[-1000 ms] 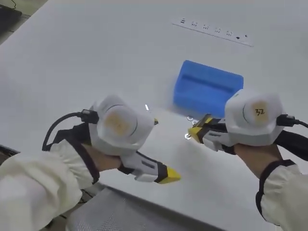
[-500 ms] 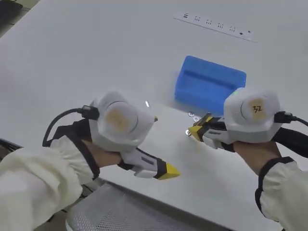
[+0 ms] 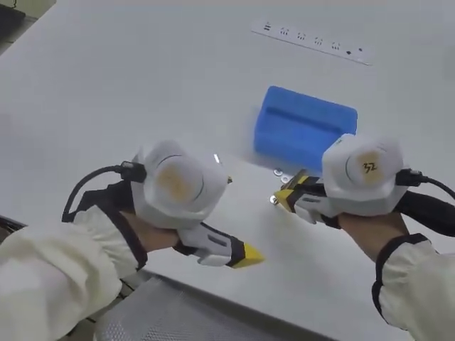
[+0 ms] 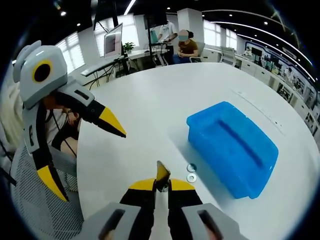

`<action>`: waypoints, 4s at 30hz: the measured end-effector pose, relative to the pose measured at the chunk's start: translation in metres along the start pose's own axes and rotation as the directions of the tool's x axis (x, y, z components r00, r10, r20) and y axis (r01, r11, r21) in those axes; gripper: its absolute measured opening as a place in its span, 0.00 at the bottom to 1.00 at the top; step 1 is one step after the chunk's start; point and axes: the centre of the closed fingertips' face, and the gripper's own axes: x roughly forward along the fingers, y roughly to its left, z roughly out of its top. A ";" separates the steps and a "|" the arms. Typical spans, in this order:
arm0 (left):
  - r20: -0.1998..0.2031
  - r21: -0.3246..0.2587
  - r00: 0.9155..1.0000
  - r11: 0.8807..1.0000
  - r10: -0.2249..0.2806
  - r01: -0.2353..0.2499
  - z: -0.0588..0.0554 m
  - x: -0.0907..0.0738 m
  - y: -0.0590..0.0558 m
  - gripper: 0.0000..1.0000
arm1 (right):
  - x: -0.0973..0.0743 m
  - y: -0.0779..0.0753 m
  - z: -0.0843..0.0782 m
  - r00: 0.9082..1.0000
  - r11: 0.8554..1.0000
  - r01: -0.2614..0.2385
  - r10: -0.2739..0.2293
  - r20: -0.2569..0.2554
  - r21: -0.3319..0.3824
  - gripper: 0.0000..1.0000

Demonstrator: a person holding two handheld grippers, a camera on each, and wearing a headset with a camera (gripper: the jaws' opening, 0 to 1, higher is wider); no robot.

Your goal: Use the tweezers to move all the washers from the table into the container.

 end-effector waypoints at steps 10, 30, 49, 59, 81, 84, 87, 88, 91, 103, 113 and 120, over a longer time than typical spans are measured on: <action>-0.017 0.024 1.000 0.999 0.022 -0.022 0.001 -0.007 0.006 0.79 | 0.002 -0.002 0.001 1.000 1.000 0.004 -0.004 -0.028 -0.008 0.04; 0.000 0.008 0.997 0.997 0.073 -0.073 0.008 -0.016 0.019 0.80 | -0.025 -0.015 0.039 0.999 1.000 0.016 -0.017 0.048 0.019 0.03; -0.002 -0.011 0.997 0.997 0.075 -0.075 0.010 -0.016 0.022 0.78 | -0.029 -0.066 0.096 0.983 0.991 0.128 -0.130 0.132 0.029 0.03; -0.007 -0.024 0.998 0.997 0.067 -0.067 0.007 -0.013 0.023 0.78 | -0.004 -0.081 0.100 0.983 0.989 0.147 -0.149 0.104 0.027 0.04; -0.007 -0.053 0.997 0.996 0.072 -0.072 0.009 -0.005 0.031 0.76 | 0.045 -0.090 0.078 0.995 0.994 0.099 -0.100 0.009 0.042 0.04; -0.005 -0.055 0.998 0.996 0.070 -0.070 0.010 -0.003 0.031 0.76 | 0.046 -0.089 0.077 0.995 0.995 0.097 -0.097 0.009 0.035 0.04; -0.011 -0.063 0.998 0.996 0.064 -0.064 0.008 0.000 0.031 0.76 | 0.046 -0.089 0.076 0.995 0.995 0.095 -0.095 0.007 0.041 0.04; -0.015 -0.062 0.998 0.996 0.063 -0.064 0.007 0.000 0.031 0.75 | 0.046 -0.089 0.076 0.996 0.995 0.093 -0.093 0.008 0.042 0.04; -0.015 -0.056 0.998 0.997 0.060 -0.061 0.008 0.000 0.030 0.75 | 0.044 -0.089 0.076 0.997 0.996 0.076 -0.077 0.015 0.048 0.05; -0.036 -0.035 0.998 0.997 0.060 -0.061 0.007 -0.002 0.032 0.75 | 0.029 -0.095 0.085 0.993 0.992 0.101 -0.106 0.060 0.078 0.05; -0.020 -0.019 0.997 0.997 0.076 -0.077 0.015 -0.007 0.036 0.75 | -0.001 -0.092 0.090 0.985 0.989 0.130 -0.137 0.106 0.069 0.05; -0.015 -0.007 0.997 0.997 0.071 -0.071 0.017 -0.006 0.031 0.76 | -0.021 -0.084 0.092 0.979 0.988 0.132 -0.143 0.145 0.083 0.04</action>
